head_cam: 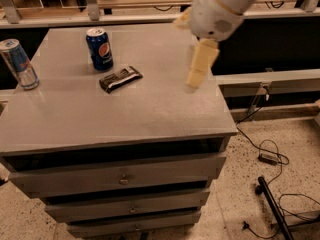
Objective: Pick pepsi can
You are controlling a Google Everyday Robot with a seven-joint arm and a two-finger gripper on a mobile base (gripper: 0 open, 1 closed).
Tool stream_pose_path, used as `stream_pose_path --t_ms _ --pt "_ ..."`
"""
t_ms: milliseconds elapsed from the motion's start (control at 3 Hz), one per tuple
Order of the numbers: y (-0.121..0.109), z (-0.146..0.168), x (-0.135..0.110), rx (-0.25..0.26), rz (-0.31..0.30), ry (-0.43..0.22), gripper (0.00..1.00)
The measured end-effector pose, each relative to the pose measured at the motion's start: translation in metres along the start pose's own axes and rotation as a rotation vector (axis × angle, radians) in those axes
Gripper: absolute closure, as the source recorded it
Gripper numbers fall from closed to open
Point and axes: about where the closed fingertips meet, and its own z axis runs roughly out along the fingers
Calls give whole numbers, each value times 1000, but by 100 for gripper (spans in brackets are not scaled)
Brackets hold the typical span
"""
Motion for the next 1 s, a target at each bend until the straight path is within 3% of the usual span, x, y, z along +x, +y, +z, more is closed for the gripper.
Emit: stream_pose_path --t_ms 333,667,1000 --pt "-65 62 -74 -21 -100 -156 0" --pt "-65 62 -74 -22 -100 -156 0" --pt "-73 69 -75 15 -90 -201 0"
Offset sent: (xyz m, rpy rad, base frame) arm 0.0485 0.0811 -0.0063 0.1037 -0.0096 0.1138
